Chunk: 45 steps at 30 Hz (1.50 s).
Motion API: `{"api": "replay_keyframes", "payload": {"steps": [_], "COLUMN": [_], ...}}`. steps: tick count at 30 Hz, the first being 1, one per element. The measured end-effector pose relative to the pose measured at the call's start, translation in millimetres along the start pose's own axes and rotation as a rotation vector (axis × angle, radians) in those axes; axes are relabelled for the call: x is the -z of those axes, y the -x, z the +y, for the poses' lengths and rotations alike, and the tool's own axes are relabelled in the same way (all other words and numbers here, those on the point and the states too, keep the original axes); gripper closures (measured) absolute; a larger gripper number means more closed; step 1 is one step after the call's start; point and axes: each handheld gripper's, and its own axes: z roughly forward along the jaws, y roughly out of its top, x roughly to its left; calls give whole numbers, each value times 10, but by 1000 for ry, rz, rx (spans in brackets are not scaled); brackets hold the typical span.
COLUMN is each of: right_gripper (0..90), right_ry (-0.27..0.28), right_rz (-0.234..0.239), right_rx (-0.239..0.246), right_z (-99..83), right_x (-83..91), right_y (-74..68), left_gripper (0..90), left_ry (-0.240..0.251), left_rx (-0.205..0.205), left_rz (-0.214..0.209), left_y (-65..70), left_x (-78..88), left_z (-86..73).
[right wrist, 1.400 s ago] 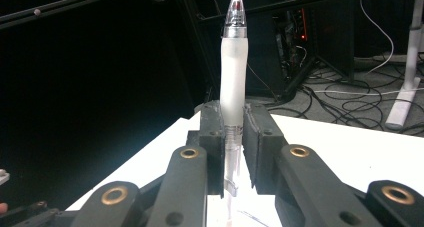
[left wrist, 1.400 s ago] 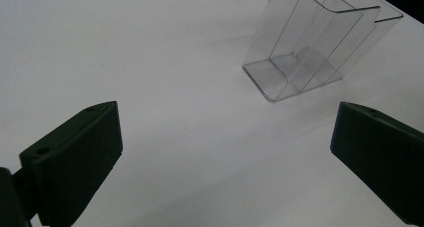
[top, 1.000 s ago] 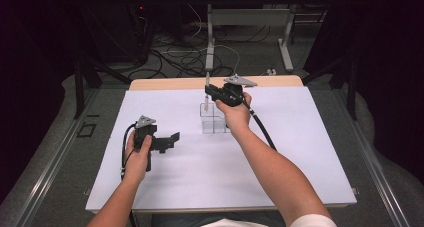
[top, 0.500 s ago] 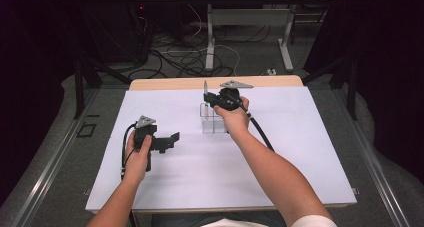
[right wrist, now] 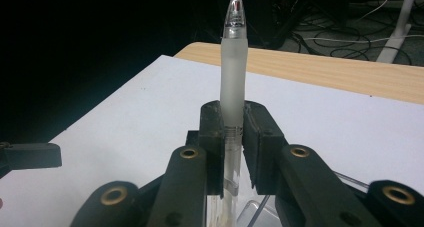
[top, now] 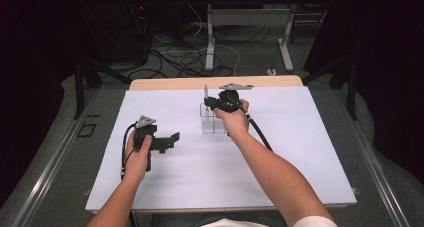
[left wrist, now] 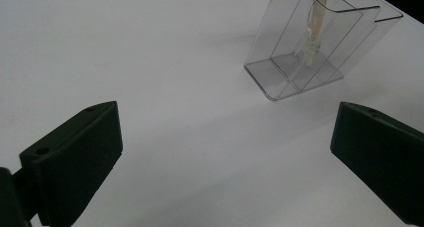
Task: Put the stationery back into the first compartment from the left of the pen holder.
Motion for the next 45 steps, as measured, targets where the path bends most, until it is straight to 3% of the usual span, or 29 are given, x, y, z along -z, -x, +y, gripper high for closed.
{"api": "replay_keyframes", "payload": {"steps": [2,7,13,19,26,35,39,43,45], "right_gripper": [786,648,552,483,422,289,212,108,11], "right_ry": [-17,-22,17,16,10,-56,-32,-8,0], "right_rz": [9,8,11,47,55,-2,-24,-75,-95], "right_rx": [-8,-4,4,36,67,137,134,168,170], "right_z": [-4,5,36,63,12,-60,-83,-107,-131], "right_x": [0,26,114,202,371,735,886,1038,1091], "right_y": [2,-22,-16,-3,9,100,175,237,270], "left_gripper": [3,3,3,3,3,3,3,3,3], "left_ry": [-1,-2,-4,-3,-4,-5,-5,-6,-6], "left_rx": [-1,0,-1,0,0,4,2,4,4], "left_rz": [0,-2,-1,0,1,6,6,6,6], "left_y": [0,0,6,-1,-8,-14,-12,-11,-13], "left_x": [-2,-4,-7,-5,0,-2,-1,-4,-2], "left_z": [-1,-1,-1,-2,-2,-5,-5,-9,-10]}}
